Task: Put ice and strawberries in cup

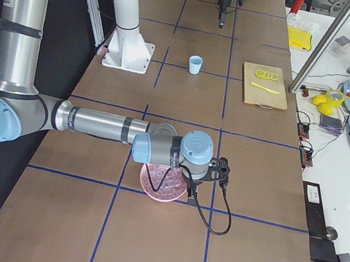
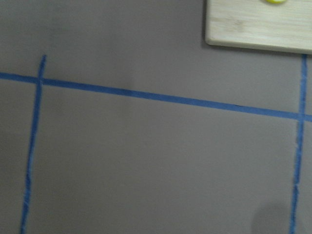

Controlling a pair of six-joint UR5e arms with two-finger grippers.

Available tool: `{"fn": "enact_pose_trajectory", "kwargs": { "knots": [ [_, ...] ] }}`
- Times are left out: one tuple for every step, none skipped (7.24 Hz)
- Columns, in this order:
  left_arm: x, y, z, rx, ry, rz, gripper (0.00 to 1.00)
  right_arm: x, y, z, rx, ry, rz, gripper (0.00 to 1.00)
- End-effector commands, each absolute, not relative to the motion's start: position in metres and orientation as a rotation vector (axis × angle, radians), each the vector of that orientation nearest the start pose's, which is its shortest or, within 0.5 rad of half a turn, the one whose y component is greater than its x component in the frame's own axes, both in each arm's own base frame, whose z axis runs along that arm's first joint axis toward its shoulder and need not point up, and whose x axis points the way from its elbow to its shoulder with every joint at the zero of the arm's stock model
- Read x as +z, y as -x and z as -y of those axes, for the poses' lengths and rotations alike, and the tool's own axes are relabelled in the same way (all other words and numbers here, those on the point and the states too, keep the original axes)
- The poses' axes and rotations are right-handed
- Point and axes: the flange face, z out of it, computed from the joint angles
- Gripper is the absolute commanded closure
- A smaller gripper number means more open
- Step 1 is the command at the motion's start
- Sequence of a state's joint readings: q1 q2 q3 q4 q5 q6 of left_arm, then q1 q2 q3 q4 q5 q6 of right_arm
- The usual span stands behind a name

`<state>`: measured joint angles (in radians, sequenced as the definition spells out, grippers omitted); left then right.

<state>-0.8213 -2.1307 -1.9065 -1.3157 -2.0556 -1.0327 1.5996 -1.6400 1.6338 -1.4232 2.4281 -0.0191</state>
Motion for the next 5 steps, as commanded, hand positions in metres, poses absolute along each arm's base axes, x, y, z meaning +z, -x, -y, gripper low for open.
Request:
{"fn": "enact_pose_trajectory", "kwargs": {
  "knots": [
    [0.272,-0.265,0.535,-0.016,-0.037,-0.713,0.00,0.632,-0.072,0.474,0.045,-0.127,0.861,0.00],
    [0.290,-0.237,0.545,0.034,-0.034,-0.673,0.00,0.630,-0.073,0.474,0.060,-0.128,0.852,0.00],
    [0.314,-0.202,0.553,0.060,-0.043,-0.653,0.00,0.623,-0.073,0.474,0.054,-0.143,0.849,0.00],
    [0.335,-0.163,0.560,0.082,-0.036,-0.680,0.00,0.633,-0.073,0.471,0.061,-0.125,0.849,0.00],
    [0.370,-0.125,0.569,0.132,-0.020,-0.707,0.00,0.635,-0.073,0.469,0.061,-0.123,0.850,0.00]
  ]
}}
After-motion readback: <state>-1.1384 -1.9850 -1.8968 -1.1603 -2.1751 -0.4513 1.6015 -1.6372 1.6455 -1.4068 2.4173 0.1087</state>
